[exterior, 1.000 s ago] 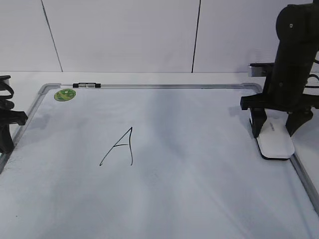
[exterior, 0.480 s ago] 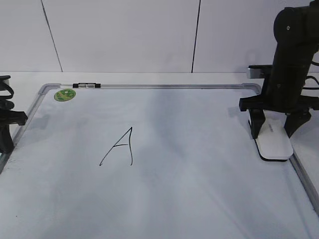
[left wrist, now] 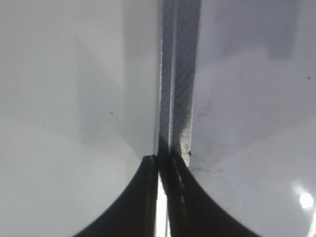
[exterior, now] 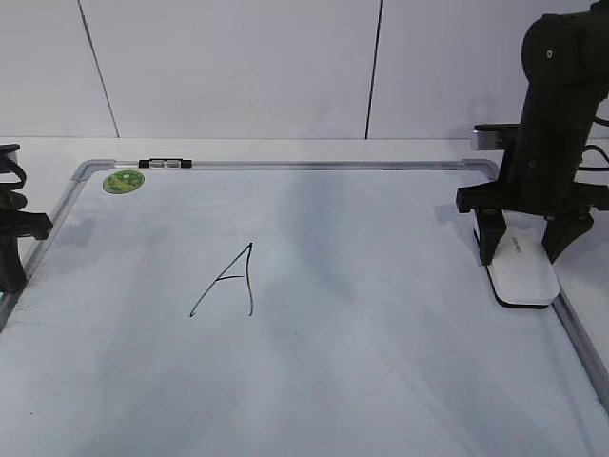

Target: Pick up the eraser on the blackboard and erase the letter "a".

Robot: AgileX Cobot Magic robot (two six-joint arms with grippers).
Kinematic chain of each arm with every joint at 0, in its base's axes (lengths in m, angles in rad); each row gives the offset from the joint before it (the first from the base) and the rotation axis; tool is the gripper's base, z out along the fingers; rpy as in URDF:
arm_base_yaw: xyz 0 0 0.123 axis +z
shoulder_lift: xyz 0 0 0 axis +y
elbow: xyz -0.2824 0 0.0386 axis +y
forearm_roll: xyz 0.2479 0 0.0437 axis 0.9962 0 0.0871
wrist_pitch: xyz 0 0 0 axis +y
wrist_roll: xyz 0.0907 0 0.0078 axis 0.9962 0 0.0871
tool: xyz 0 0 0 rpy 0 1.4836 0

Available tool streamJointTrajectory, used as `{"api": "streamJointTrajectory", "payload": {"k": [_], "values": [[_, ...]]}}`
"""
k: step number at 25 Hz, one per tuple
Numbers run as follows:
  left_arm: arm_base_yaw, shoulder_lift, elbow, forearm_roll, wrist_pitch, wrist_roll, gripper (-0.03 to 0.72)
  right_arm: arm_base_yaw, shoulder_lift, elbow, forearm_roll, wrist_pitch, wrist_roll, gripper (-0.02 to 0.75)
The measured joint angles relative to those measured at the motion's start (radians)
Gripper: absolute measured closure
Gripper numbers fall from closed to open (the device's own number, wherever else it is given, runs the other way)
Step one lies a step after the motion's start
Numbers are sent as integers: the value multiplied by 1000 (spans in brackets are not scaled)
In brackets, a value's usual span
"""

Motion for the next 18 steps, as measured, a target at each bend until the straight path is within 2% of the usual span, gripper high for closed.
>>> {"api": "streamJointTrajectory", "payload": {"k": [18], "values": [[0, 0, 0, -1, 0, 0, 675, 0, 4, -4, 0, 2, 0, 169]]}}
